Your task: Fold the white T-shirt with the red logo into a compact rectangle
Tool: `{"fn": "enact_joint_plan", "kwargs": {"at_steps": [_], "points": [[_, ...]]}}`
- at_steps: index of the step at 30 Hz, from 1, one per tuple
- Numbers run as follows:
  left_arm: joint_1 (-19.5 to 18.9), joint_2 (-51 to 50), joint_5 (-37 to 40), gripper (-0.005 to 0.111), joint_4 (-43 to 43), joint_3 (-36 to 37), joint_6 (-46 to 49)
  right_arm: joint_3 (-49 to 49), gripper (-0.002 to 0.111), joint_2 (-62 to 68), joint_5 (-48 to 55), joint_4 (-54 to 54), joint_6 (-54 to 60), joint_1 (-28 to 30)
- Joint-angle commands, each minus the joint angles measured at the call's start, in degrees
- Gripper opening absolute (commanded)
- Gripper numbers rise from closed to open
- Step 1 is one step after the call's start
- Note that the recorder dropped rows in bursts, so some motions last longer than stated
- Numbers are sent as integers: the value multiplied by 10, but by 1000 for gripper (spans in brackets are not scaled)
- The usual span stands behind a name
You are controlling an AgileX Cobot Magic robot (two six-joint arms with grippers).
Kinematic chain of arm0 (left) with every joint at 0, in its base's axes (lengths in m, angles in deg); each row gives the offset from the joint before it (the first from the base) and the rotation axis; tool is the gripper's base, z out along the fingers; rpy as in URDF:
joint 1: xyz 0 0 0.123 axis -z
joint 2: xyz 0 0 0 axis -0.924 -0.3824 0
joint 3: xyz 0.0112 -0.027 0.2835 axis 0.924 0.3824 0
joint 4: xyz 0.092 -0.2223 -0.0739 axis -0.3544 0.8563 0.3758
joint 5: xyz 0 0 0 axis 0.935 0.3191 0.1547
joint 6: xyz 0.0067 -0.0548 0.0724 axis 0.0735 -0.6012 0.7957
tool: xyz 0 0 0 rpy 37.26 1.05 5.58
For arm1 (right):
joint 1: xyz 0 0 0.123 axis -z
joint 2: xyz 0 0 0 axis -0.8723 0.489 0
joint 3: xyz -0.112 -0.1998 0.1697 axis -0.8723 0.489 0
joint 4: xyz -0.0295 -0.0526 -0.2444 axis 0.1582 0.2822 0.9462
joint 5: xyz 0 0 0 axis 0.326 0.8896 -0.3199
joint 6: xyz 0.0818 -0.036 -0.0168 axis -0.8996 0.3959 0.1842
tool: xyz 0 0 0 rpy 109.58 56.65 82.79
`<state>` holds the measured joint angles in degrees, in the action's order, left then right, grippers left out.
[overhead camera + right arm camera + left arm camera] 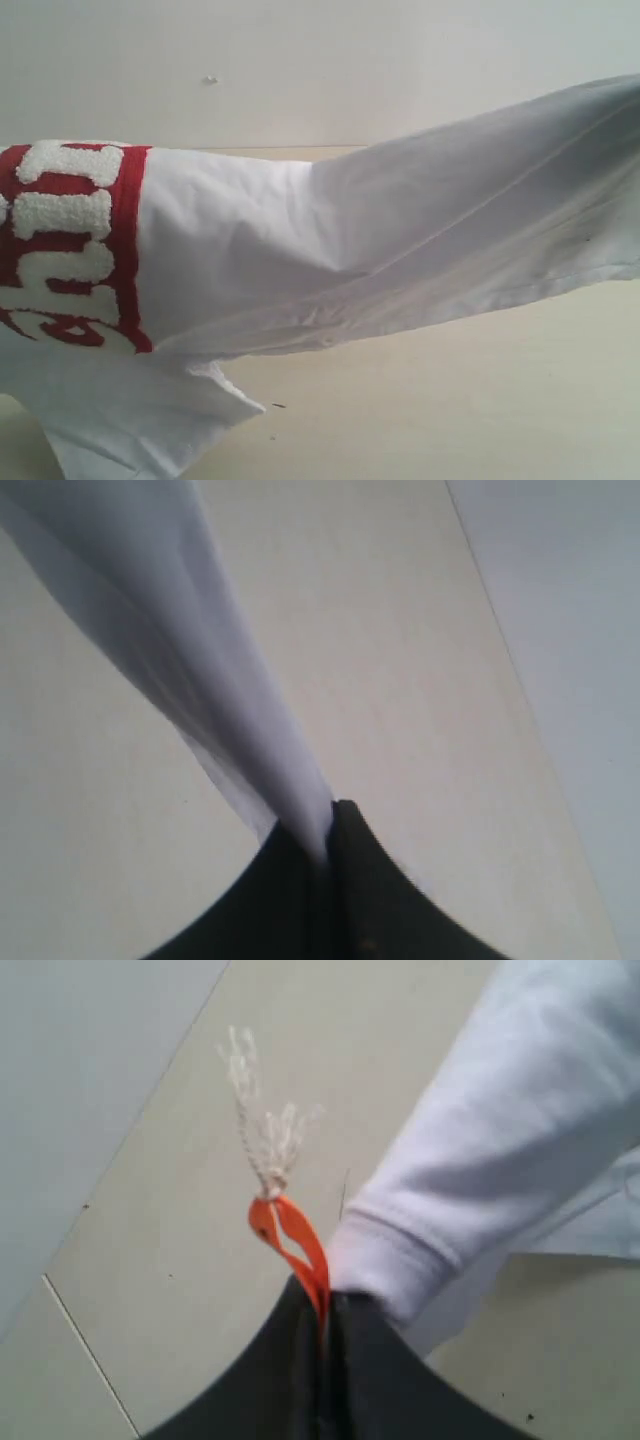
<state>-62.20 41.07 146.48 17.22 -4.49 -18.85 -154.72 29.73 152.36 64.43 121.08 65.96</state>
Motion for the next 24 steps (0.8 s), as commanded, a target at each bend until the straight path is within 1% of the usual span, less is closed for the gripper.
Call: {"fn": "enact_joint_plan", "kwargs": {"at_steps": [1, 5, 8, 10, 11, 12, 14, 16, 20, 22, 24], "points": [[26, 11, -5, 0, 2, 1, -40, 7, 0, -1, -7, 59, -58, -42], [59, -21, -5, 0, -3, 2, -12, 28, 0, 30, -7, 65, -25, -52], [63, -86, -5, 0, -22, 2, 24, 34, 0, 79, -7, 90, -4, -52], [58, -142, -5, 0, -45, 2, 56, 34, 0, 120, -7, 119, 3, -52], [47, -180, -5, 0, -55, 2, 91, 34, 0, 151, -7, 133, 1, -52], [42, -195, -5, 0, -58, 2, 109, 34, 0, 164, -7, 133, 1, -52], [29, -229, -5, 0, -63, 2, 118, 34, 0, 198, -8, 129, 1, -52], [17, -253, -5, 0, -72, 2, 118, 34, 0, 230, -31, 130, 3, -52], [-6, -299, -59, 0, -72, 2, 142, 34, 0, 292, -75, 136, 3, -52], [-9, -319, -76, 0, -76, 2, 150, 34, 0, 317, -90, 136, 3, -52], [-9, -337, -76, 0, -76, 2, 152, 34, 0, 335, -94, 139, 3, -52]]}}
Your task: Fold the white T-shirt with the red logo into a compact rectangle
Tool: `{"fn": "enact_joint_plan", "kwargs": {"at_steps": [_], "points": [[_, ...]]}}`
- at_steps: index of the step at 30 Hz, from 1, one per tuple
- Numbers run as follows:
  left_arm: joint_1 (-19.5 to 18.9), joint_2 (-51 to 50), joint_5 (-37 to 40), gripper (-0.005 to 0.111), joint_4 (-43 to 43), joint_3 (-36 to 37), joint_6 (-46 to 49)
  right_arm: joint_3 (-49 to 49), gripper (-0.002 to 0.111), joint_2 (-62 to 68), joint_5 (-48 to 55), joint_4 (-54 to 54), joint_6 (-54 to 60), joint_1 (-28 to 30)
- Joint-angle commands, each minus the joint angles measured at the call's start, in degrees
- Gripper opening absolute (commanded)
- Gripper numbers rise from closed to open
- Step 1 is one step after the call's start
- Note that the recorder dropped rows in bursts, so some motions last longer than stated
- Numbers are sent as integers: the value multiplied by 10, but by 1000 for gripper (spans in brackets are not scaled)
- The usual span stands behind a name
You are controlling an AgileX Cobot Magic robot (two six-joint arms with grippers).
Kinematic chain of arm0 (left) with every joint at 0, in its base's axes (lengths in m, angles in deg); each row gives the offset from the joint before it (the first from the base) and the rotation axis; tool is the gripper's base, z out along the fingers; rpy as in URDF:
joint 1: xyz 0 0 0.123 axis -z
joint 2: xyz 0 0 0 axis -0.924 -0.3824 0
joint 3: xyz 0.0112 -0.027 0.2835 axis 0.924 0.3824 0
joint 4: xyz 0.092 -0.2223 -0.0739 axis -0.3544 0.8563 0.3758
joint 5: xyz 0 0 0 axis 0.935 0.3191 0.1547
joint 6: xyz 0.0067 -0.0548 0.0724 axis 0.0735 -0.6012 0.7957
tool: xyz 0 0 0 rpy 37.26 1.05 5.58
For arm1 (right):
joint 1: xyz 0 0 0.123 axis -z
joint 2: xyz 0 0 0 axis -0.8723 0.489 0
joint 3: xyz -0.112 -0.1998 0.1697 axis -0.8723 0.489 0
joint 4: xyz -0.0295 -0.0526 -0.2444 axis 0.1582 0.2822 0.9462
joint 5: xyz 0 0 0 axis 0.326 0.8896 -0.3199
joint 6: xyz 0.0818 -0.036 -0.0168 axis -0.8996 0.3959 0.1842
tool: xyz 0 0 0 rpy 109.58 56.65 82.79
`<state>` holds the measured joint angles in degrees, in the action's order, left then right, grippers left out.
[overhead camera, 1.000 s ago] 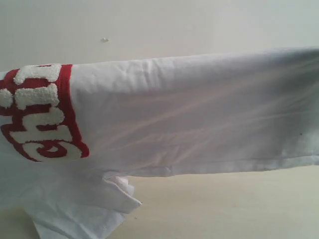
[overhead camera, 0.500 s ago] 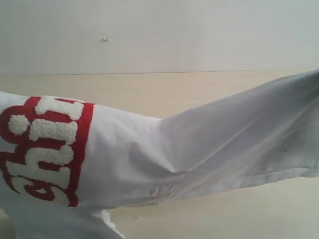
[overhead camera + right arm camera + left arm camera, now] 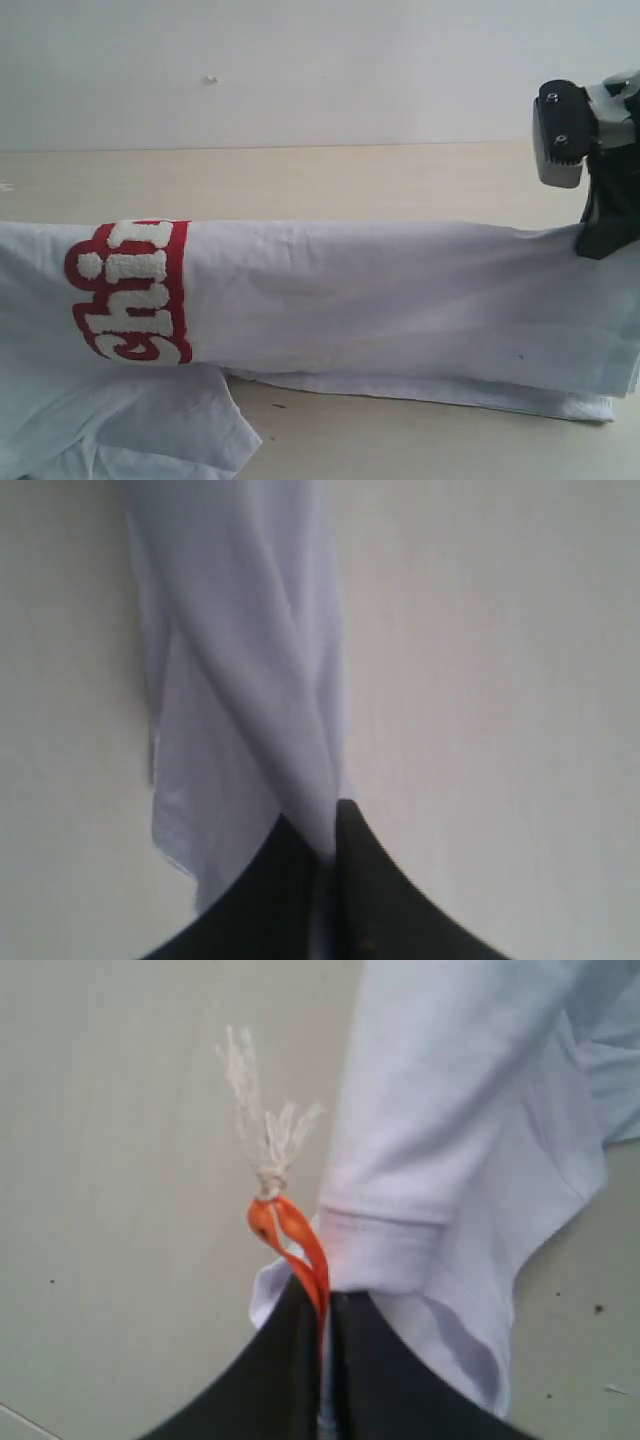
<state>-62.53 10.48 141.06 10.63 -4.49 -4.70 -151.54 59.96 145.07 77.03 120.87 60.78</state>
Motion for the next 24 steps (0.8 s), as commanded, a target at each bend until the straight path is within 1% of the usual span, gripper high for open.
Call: {"fn": "enact_joint_plan", "kwargs": {"at_steps": [1, 4, 8, 11, 14, 16, 24], "points": [[-6, -35, -20, 0, -10, 2, 11, 2, 0, 36, -21, 13, 5, -1], [-6, -36, -8, 0, -10, 2, 11, -1, 0, 38, -17, 14, 5, -1], [-5, -6, 49, 0, -34, 1, 11, -31, 0, 9, 55, 7, 5, 0], [-5, 33, 49, 0, -40, 1, 8, -59, 0, -34, 66, -34, 3, 0], [-5, 80, 49, 0, -25, -8, -6, -89, 0, -74, 66, -36, -14, 0], [-5, 104, 49, 0, -16, -25, -19, -100, 0, -103, 66, -36, -27, 0], [-5, 177, 49, 0, 65, -104, -80, -113, 0, -184, 66, -52, -38, 0]]}}
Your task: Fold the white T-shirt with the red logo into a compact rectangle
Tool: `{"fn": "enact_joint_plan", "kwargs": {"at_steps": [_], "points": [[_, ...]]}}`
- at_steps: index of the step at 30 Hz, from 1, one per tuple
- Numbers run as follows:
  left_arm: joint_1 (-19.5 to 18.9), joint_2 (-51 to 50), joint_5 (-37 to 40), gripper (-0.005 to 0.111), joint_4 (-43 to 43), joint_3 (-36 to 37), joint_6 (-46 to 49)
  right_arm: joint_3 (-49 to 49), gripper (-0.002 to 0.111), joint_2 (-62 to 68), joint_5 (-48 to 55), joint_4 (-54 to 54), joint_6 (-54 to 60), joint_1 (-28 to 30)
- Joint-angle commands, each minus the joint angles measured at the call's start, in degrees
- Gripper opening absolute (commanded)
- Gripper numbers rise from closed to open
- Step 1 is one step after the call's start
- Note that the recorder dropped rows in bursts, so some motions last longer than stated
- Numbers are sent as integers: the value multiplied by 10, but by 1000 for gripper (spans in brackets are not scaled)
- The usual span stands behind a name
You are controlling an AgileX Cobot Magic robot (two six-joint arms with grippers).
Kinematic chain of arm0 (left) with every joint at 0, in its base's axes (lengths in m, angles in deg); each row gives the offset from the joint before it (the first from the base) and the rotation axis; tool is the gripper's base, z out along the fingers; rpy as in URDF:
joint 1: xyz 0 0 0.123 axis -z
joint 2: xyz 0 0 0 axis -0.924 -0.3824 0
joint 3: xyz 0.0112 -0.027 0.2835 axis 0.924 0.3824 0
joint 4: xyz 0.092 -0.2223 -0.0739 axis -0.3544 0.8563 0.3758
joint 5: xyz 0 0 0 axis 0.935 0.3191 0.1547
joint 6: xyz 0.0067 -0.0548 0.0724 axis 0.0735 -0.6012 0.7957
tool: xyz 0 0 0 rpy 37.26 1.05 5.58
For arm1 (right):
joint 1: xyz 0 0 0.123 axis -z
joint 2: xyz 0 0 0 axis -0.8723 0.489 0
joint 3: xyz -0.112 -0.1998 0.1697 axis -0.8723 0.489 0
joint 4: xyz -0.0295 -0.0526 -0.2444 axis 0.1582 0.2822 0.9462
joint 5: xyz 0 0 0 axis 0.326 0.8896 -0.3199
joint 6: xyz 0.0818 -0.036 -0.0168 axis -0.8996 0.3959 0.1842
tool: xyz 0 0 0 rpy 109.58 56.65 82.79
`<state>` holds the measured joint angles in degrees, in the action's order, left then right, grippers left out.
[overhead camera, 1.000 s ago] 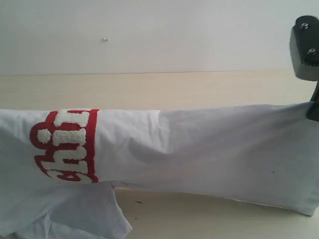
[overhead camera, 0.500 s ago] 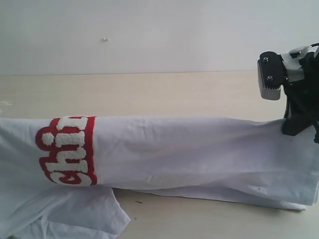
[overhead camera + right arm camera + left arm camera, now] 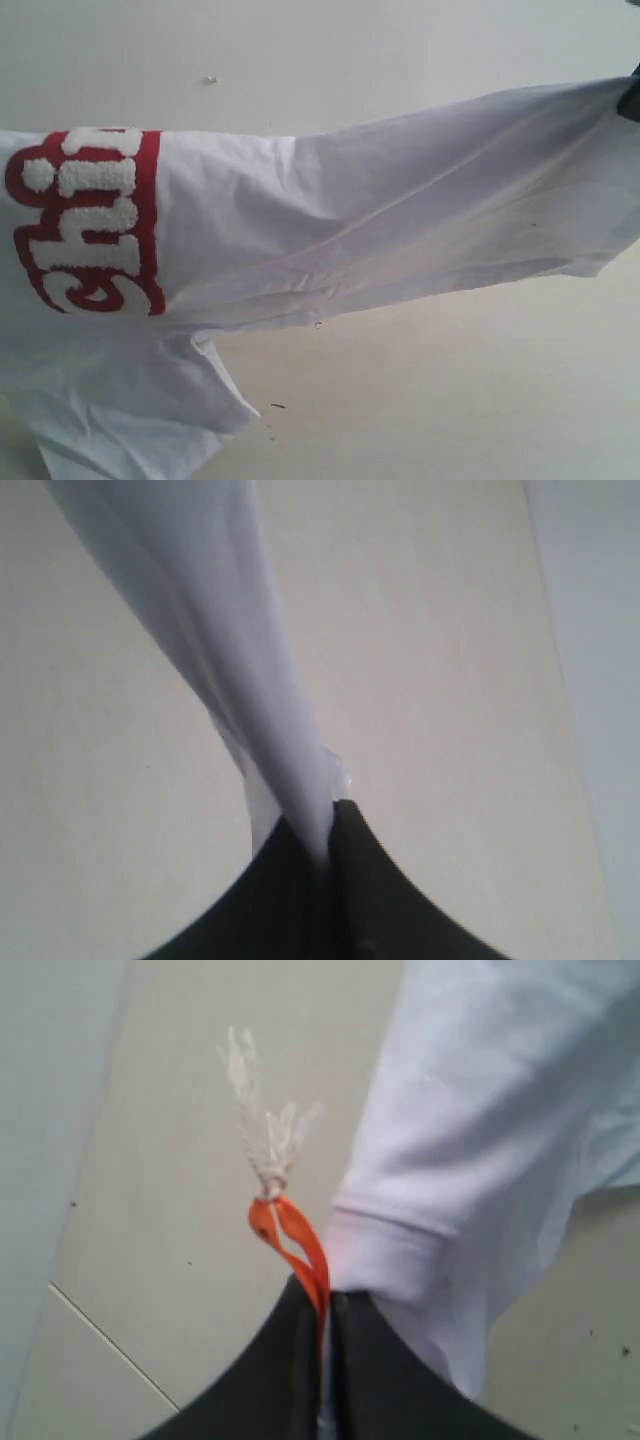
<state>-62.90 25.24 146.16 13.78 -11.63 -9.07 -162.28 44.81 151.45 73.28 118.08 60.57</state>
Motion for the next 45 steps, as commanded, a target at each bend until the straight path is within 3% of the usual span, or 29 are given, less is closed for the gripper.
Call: {"fn": "enact_joint_plan", "kwargs": {"at_steps": [1, 10, 19, 28, 32, 40, 45], "points": [[-1, 38, -2, 0, 39, -40, -41, -6, 0, -40, 3, -21, -10, 2], [6, 100, -2, 0, 100, -94, -118, -31, 0, -97, 3, -101, -35, 2], [94, 175, -2, 0, 33, -87, -208, -31, 0, -133, 3, -127, -87, 2], [113, 235, -2, 0, 28, 74, -211, 46, 0, -117, 3, -109, -87, 2], [113, 184, -2, 0, 10, 131, -138, 72, 0, -68, 3, -67, -55, 2], [113, -34, -2, 0, -86, 133, -101, 72, 0, 83, 3, -28, -19, 2], [97, -154, -130, 0, -127, 133, -95, 69, 0, 166, -68, 8, -19, 2]]}}
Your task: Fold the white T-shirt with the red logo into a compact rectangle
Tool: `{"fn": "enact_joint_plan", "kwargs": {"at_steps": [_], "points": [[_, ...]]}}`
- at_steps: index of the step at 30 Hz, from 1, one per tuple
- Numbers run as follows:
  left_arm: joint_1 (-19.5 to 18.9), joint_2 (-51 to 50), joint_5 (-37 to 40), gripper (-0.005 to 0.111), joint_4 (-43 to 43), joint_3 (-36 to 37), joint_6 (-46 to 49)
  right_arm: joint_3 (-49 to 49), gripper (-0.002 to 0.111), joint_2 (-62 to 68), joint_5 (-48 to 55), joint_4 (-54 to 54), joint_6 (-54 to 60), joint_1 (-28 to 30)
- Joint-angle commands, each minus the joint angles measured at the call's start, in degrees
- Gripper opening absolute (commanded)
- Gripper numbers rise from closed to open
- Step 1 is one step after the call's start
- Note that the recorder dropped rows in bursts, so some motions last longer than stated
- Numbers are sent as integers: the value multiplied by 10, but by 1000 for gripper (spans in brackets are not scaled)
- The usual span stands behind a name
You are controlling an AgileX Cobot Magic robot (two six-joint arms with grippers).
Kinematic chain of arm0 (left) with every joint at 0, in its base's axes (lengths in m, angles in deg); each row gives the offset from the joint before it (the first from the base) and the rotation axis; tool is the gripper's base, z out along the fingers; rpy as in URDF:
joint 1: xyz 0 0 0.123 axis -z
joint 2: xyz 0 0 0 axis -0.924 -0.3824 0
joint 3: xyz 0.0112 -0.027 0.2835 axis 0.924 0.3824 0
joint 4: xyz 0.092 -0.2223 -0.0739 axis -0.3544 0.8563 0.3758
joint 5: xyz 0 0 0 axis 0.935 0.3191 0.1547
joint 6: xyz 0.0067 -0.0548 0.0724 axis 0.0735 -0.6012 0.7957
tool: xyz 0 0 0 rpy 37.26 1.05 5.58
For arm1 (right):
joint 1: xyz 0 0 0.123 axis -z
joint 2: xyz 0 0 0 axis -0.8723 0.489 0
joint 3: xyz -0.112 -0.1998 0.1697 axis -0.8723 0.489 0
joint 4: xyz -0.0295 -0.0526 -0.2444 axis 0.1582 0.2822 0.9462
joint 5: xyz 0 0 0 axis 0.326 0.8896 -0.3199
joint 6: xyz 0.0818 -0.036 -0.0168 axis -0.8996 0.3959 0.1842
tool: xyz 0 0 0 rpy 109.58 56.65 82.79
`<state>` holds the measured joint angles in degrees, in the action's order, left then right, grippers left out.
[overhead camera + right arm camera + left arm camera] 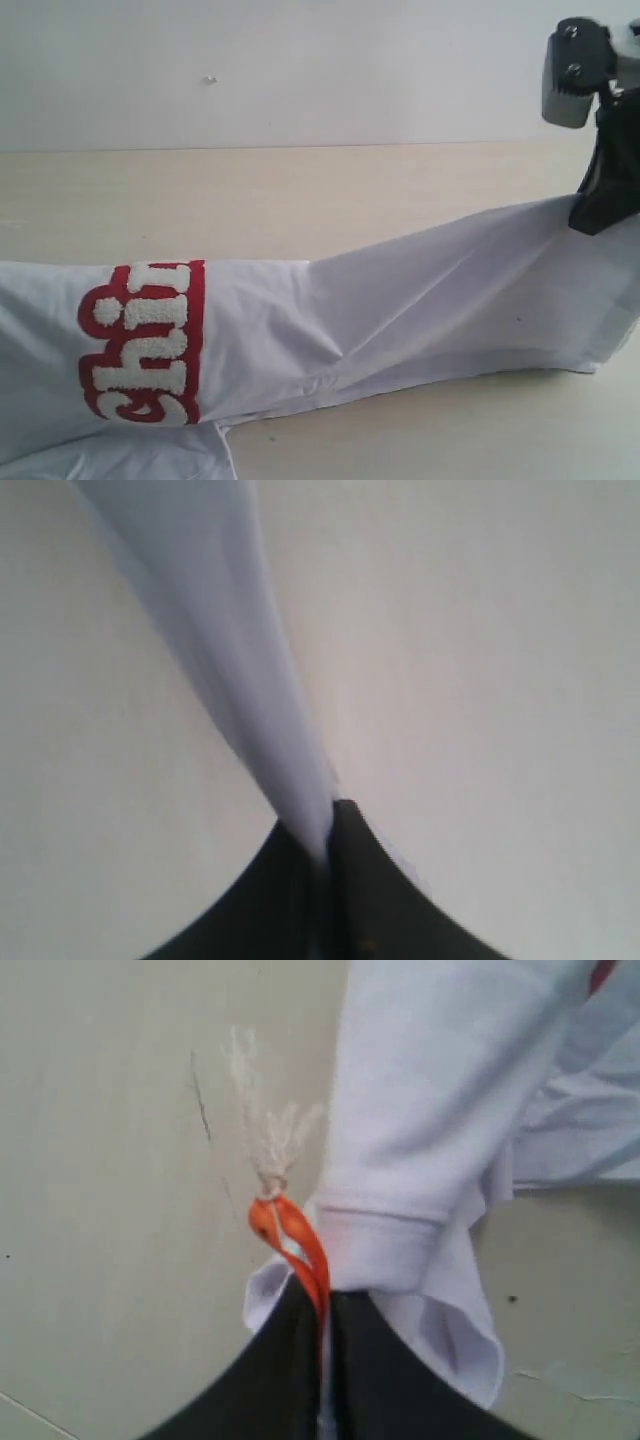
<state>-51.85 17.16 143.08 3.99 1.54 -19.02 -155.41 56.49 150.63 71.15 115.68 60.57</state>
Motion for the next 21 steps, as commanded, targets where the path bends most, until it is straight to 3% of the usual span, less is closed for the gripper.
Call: {"fn": "enact_joint_plan", "kwargs": {"at_steps": [1, 7, 14, 21], "points": [[-21, -93, -129, 0, -29, 1, 5, -4, 0, 65, -75, 34, 7, 2], [-68, -181, -248, 0, -37, 1, 8, -36, 0, 155, -120, 67, 9, 2], [-111, -245, -376, 0, -38, 1, 8, -58, 0, 224, -249, 117, -23, 2], [-117, -324, -492, 0, -40, 1, 8, -101, 0, 300, -299, 142, -62, 3]]}}
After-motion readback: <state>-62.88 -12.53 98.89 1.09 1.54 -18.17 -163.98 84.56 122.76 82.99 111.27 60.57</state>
